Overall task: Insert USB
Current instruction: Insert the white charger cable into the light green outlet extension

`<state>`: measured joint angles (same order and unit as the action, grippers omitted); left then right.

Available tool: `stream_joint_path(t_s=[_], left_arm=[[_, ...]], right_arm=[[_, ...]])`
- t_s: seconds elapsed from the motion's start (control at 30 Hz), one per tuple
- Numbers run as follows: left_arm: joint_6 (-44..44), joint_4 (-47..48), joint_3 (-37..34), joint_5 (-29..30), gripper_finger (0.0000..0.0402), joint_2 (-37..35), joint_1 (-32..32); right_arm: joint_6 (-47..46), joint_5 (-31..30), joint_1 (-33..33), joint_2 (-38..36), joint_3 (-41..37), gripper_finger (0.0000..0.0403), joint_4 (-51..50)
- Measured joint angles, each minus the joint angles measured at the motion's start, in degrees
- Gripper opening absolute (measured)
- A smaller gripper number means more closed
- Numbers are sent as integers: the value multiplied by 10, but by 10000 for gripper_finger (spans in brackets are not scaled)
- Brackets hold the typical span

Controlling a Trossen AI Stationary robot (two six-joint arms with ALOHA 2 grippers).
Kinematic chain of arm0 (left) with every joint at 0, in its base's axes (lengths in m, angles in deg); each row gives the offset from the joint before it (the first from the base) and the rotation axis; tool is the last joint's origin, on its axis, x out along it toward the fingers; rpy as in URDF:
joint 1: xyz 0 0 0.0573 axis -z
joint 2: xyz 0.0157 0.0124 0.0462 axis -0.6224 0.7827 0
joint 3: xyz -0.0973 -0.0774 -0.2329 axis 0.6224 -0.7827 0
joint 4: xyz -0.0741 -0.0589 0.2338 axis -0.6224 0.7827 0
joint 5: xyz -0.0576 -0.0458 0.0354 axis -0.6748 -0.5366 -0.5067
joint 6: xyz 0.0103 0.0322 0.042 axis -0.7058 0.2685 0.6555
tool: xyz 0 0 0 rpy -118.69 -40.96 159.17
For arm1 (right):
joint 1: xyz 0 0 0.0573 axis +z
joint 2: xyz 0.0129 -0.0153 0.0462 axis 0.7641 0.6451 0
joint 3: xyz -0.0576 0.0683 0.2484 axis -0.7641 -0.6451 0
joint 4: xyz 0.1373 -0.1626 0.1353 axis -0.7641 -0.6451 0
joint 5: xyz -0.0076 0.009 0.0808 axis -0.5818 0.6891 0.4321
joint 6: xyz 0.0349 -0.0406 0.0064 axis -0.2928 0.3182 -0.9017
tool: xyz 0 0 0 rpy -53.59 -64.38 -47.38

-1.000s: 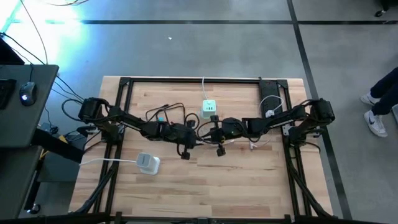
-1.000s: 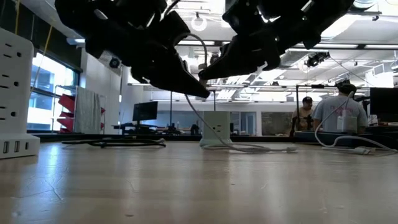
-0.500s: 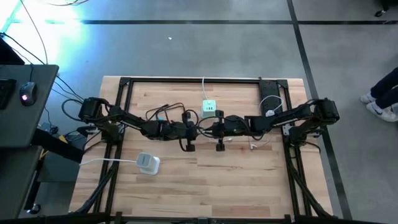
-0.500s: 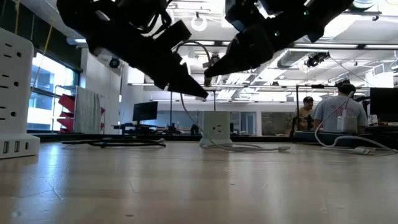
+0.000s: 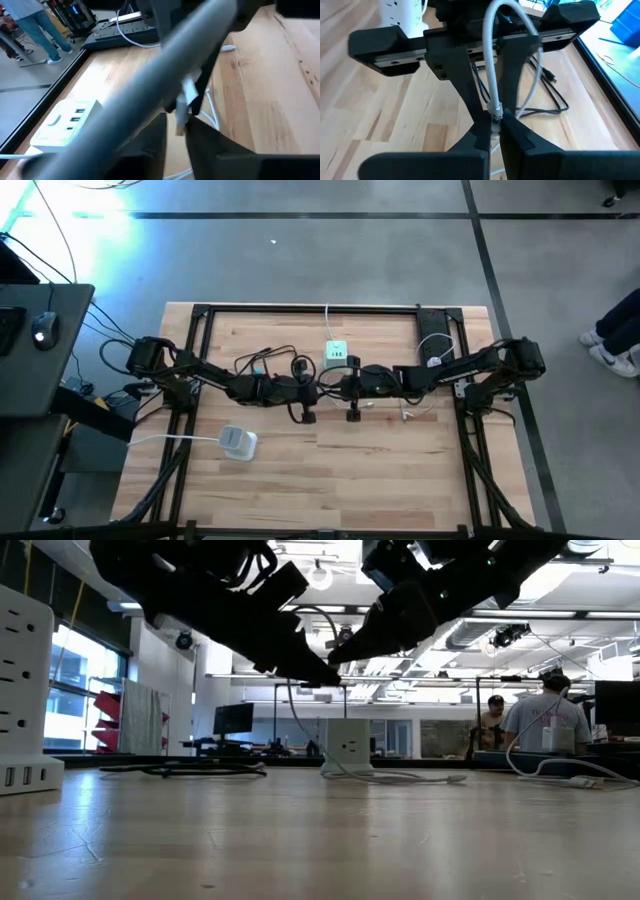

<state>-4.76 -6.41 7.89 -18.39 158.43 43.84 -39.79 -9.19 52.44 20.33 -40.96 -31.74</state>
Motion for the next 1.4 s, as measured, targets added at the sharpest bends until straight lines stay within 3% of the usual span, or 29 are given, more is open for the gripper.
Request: stream_joint_path(t_s=[0.17,0.27,0.4,0.5,0.67,0.83,1.4], left_arm=[[9,4,0,-42,3,0,4],[1,5,0,-115,2,0,-3],[-29,7,0,-242,1,0,-20],[-52,8,0,-316,1,0,-30],[-72,8,0,-381,0,0,-38],[-88,3,0,-437,0,0,-40],[-98,-16,0,-452,0,0,-39]], right_arm=[[28,29,0,0,0,2,-10],[73,67,1,0,0,16,-18],[164,172,0,0,0,51,-24],[223,218,0,0,0,80,-27],[325,253,0,0,0,107,-21],[354,285,0,1,0,110,9],[379,313,12,19,0,111,71]])
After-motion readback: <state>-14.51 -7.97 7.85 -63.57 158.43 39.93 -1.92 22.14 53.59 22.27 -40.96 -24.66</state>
